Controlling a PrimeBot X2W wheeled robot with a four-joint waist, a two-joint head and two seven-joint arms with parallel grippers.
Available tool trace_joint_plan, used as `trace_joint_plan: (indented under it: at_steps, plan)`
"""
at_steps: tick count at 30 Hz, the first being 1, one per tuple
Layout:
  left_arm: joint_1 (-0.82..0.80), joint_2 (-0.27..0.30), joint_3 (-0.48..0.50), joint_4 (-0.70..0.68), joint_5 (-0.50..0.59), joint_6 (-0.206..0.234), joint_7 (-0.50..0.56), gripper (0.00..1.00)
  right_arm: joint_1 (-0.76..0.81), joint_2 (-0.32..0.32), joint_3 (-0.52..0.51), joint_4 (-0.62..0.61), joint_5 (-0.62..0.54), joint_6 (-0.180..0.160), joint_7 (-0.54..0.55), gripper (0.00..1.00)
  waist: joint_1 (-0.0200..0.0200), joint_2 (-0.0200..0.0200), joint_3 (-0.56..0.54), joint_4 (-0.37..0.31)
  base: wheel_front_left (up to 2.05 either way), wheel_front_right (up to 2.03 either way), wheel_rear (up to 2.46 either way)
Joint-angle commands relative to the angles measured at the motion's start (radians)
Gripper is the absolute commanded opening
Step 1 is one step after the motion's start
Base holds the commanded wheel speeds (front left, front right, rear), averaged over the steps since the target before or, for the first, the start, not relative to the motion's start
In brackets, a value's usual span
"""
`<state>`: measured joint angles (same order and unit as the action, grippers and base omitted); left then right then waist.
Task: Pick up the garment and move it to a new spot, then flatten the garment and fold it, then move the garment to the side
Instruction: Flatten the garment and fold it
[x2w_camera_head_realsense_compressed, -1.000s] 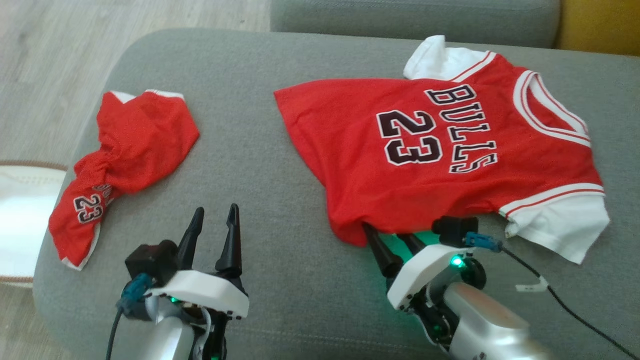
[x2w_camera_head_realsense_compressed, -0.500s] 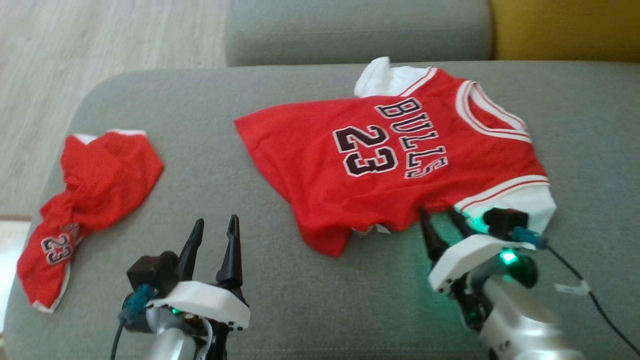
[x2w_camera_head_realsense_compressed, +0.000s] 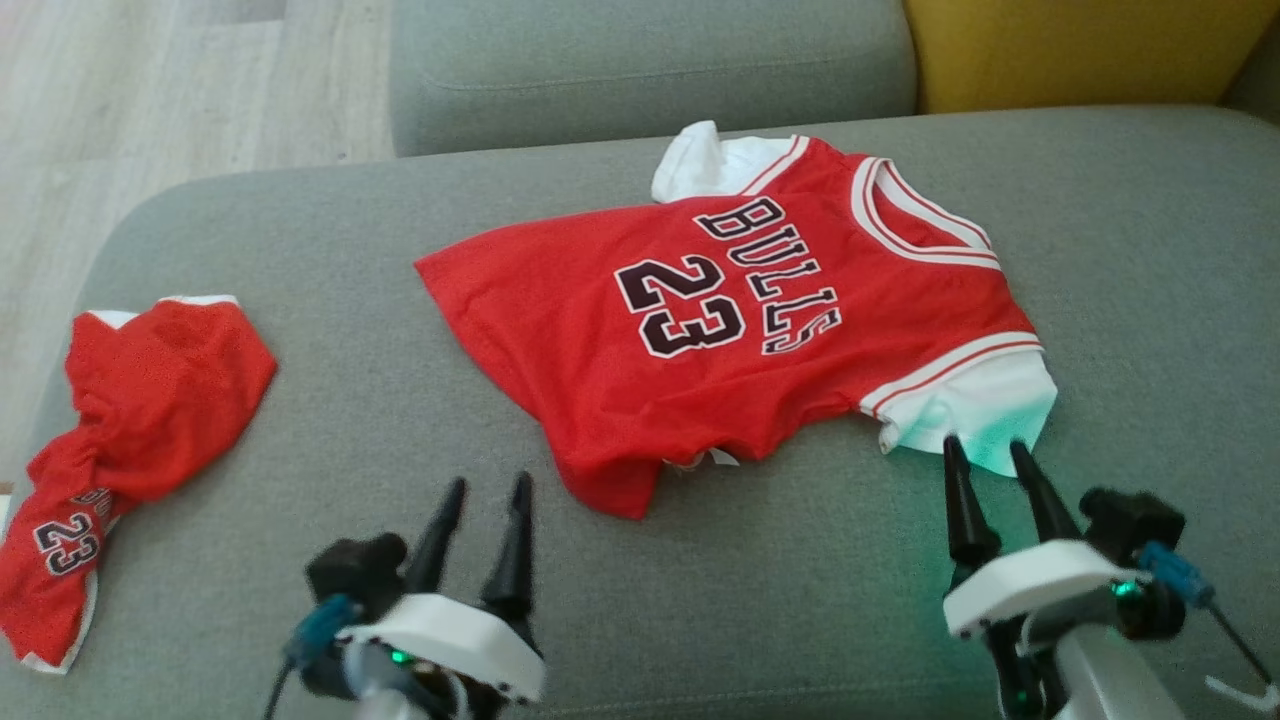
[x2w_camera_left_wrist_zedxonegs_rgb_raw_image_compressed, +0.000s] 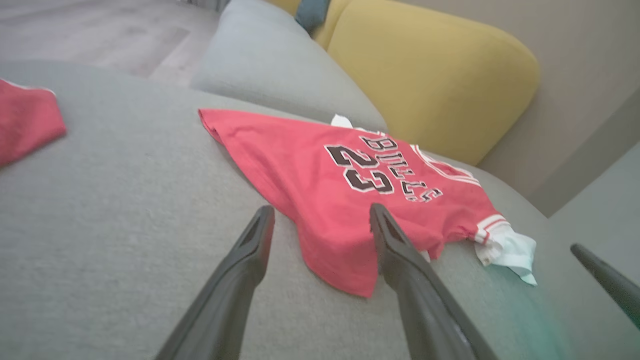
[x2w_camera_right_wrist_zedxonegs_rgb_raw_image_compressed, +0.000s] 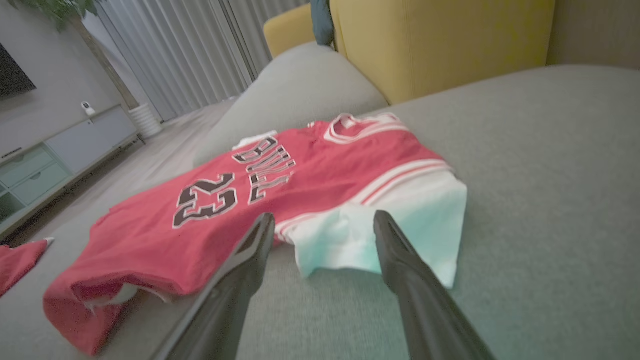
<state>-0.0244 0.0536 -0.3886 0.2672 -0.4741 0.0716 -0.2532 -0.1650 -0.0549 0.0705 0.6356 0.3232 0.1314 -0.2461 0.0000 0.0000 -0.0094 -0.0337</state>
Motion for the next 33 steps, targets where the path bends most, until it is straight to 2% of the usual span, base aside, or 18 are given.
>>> trace_joint_plan:
  at_steps: [1,4,12,22,30,31,32,33]
  plan:
    - [-0.051,-0.003,-0.003,-0.017,-0.025,-0.001,0.016,1.00,-0.035,0.005,0.014,-0.080,-0.016,-0.001,0.008,1.00,0.0000,0.0000,0.009,-0.015,0.00,0.00,0.00]
    - [-0.061,-0.003,-0.072,0.009,-0.076,-0.015,0.071,1.00,-0.016,0.005,-0.002,-0.143,-0.031,-0.001,0.036,1.00,0.0000,0.0000,0.021,-0.036,0.00,0.00,0.00]
    - [-0.142,-0.003,-0.196,0.154,-0.161,0.000,0.168,1.00,0.017,0.005,-0.028,-0.281,-0.051,-0.001,0.093,1.00,0.0000,0.0000,0.070,-0.101,0.00,0.00,0.00]
    - [-0.290,-0.003,-0.222,0.365,-0.190,0.026,0.117,1.00,0.034,0.005,-0.025,-0.378,-0.043,-0.001,0.115,1.00,0.0000,0.0000,0.133,-0.172,0.00,0.00,0.00]
    - [-0.361,-0.003,-0.245,0.470,-0.220,-0.006,0.084,1.00,0.042,0.005,-0.030,-0.403,-0.038,-0.001,0.114,1.00,0.0000,0.0000,0.155,-0.191,0.00,0.00,0.00]
    - [-0.365,-0.003,-0.252,0.477,-0.225,-0.011,0.082,0.74,0.042,0.005,-0.031,-0.403,-0.037,-0.001,0.113,1.00,0.0000,0.0000,0.156,-0.191,0.00,0.00,0.00]
    - [-0.369,-0.003,-0.258,0.483,-0.230,-0.014,0.079,0.11,0.042,0.005,-0.032,-0.402,-0.036,-0.001,0.112,1.00,0.0000,0.0000,0.155,-0.191,0.00,0.00,0.00]
    - [-0.371,-0.003,-0.265,0.487,-0.235,-0.017,0.075,0.00,0.042,0.005,-0.034,-0.400,-0.036,-0.001,0.111,1.00,0.0000,0.0000,0.153,-0.189,0.00,0.00,0.00]
